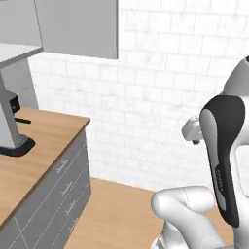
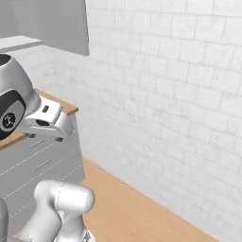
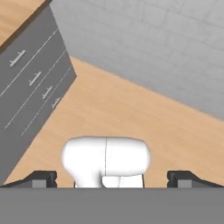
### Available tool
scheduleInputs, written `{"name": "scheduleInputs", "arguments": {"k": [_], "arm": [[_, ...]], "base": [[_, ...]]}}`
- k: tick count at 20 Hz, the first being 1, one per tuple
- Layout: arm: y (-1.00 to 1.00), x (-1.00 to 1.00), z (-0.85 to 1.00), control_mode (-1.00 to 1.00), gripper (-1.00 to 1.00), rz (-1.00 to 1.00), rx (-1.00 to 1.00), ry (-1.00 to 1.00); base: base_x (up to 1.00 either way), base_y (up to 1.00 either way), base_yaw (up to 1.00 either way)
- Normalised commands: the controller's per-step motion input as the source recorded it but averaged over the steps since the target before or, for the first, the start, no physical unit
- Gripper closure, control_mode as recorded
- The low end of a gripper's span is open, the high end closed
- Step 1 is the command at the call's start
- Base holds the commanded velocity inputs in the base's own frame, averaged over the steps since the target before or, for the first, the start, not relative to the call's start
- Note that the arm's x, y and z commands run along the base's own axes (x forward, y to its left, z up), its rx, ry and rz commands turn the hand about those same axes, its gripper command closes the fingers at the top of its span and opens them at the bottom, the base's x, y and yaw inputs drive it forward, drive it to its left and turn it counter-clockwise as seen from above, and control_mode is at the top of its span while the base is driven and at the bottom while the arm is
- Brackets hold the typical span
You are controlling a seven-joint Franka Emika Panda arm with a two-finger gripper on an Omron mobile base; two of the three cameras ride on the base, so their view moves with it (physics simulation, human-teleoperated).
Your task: Gather all objects into one cabinet and sort the glasses and bowls to opposite sides.
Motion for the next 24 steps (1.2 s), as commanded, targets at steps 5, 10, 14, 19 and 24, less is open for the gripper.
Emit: {"name": "scheduleInputs", "arguments": {"k": [5,10,14,19,24], "arm": [[0.0,0.0,0.0,1.0,-1.0,0.0,0.0,0.0],[0.0,0.0,0.0,1.0,-1.0,0.0,0.0,0.0],[0.0,0.0,0.0,1.0,-1.0,0.0,0.0,0.0],[0.0,0.0,0.0,1.0,-1.0,0.0,0.0,0.0],[0.0,0.0,0.0,1.0,-1.0,0.0,0.0,0.0]], "base": [[0.46,0.0,0.9],[0.38,0.0,0.92],[0.52,0.0,0.86],[0.66,-0.19,0.58],[0.64,-0.28,0.28]]}}
